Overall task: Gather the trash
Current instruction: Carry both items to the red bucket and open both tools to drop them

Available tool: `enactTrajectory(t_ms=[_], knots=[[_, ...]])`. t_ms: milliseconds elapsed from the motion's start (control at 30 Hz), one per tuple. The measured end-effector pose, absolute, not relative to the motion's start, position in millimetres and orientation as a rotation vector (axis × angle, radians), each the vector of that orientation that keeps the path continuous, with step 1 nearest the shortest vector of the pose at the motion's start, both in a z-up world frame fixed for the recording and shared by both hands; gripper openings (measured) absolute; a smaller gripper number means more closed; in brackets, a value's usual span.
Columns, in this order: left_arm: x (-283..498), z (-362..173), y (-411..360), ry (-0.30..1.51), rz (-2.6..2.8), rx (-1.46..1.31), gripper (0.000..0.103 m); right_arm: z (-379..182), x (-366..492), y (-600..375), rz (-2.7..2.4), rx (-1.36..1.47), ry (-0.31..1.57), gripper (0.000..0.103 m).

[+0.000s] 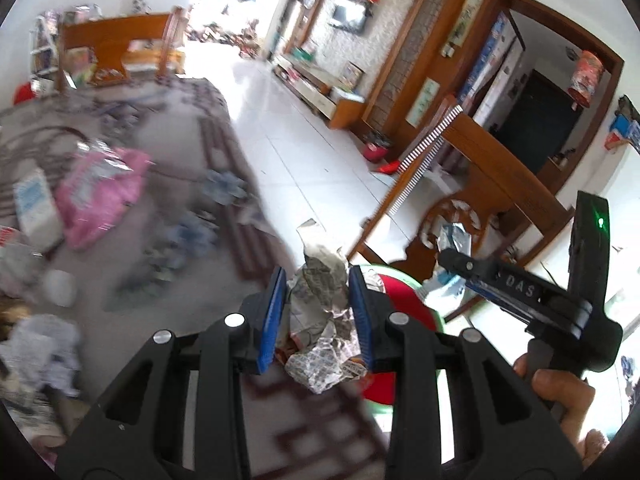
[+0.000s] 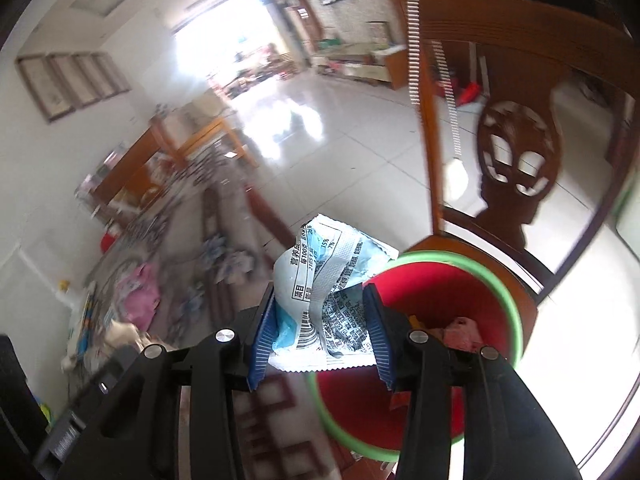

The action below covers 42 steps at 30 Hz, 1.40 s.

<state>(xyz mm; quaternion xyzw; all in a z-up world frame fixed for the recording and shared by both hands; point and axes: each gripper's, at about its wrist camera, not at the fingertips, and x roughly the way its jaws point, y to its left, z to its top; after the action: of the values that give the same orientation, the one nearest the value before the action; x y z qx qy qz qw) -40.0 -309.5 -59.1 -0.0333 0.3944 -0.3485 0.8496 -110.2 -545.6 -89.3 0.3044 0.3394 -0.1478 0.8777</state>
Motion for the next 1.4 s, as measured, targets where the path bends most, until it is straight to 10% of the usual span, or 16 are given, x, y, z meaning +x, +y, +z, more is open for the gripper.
enactTrajectory(t_ms=[633, 833, 1400], knots=[[-59, -108, -388, 0.951, -0.864, 0.065, 0.032, -108, -125, -582, -0.407, 0.716, 0.737, 0.044], [-60, -109, -389, 0.947, -0.890, 0.030, 0.068, -106, -126, -585, -0.454, 0.709, 0.722, 0.064], [-70, -84, -313, 0.878, -0.806, 0.024, 0.071, -101, -94, -552, -0.380, 0.661, 0.774, 0.075]])
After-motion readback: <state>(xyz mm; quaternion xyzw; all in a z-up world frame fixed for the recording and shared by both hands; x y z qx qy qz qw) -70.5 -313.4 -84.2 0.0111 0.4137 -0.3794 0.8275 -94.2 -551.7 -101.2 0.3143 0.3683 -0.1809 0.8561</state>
